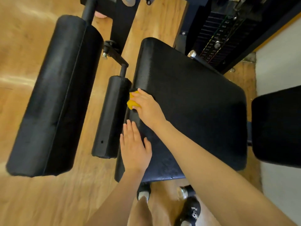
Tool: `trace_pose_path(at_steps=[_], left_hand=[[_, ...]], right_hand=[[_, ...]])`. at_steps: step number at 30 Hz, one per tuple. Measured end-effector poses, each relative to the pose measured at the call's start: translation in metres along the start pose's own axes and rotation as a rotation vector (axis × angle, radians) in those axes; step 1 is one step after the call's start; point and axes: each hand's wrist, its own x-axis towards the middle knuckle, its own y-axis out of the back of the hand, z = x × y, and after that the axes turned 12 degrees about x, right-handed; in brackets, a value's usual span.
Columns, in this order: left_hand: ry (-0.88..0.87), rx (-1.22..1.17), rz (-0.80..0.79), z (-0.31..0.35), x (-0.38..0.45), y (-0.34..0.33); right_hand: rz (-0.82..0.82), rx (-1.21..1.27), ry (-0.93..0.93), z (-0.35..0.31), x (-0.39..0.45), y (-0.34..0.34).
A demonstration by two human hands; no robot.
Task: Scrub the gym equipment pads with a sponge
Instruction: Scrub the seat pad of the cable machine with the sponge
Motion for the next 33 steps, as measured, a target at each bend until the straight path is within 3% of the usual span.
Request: trace_pose_path(at_steps=[5, 8, 13, 21, 23, 25, 30, 33], left_hand=[[0.006, 0.08, 0.041, 0.003, 0.002, -0.011], [-0.005, 0.107, 0.06, 0.002, 0.0, -0.015], [-0.001, 0.124, 0.068, 0.005, 0.0, -0.015], [-0.003, 0.129, 0.091, 0.006, 0.0, -0.018], [-0.003, 0.119, 0.098, 0.006, 0.0, -0.018], [-0.005, 0.112, 0.107, 0.006, 0.0, -0.02], [-0.002, 0.106, 0.128, 0.006, -0.001, -0.019], [-0.035, 0.122, 0.134, 0.006, -0.001, -0.018]], right_hand=[[-0.016, -0.162, 0.122, 0.018, -0.005, -0.002], [0.056, -0.145, 0.133, 0.03, -0.008, -0.001], [0.287, 0.012, -0.04, 0.059, -0.026, 0.018], [0.473, -0.01, -0.365, 0.13, -0.082, 0.062], [0.532, 0.008, -0.382, 0.12, -0.082, 0.063], [0.574, 0.006, -0.254, 0.095, -0.071, 0.054], [0.241, -0.022, 0.001, 0.051, -0.041, 0.007], [0.238, -0.078, 0.005, 0.065, -0.048, 0.013]])
